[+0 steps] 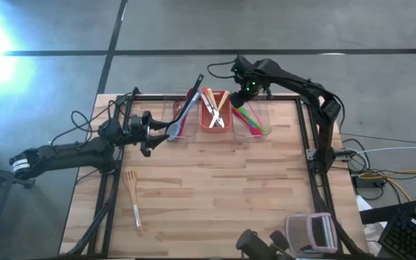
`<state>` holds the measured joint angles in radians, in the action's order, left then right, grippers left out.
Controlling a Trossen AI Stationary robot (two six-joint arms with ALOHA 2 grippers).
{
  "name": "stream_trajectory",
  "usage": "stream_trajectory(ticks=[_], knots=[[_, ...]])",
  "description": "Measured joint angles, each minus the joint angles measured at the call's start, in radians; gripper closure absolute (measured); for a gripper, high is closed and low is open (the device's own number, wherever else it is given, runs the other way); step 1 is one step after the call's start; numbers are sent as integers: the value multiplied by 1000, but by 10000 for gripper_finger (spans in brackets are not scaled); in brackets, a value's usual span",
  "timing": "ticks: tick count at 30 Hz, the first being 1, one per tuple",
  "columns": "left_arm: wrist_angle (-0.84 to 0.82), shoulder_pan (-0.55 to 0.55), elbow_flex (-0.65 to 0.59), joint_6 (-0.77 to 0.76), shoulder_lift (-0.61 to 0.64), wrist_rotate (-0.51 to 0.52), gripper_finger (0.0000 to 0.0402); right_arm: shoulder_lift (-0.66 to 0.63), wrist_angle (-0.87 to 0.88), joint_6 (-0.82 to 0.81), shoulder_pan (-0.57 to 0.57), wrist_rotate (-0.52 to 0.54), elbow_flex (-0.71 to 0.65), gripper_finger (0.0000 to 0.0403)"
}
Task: Pick & Place Kitchen Items
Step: Put the pink spatula into the right transparent bin
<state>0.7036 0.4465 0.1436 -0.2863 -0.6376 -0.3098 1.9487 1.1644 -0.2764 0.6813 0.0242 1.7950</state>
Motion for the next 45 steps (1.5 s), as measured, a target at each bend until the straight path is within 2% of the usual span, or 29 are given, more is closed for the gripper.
stream_trajectory(ticks=[45], knots=[[-1,0,0,7,0,1,138,235,-25,8,16,-55,14,390]])
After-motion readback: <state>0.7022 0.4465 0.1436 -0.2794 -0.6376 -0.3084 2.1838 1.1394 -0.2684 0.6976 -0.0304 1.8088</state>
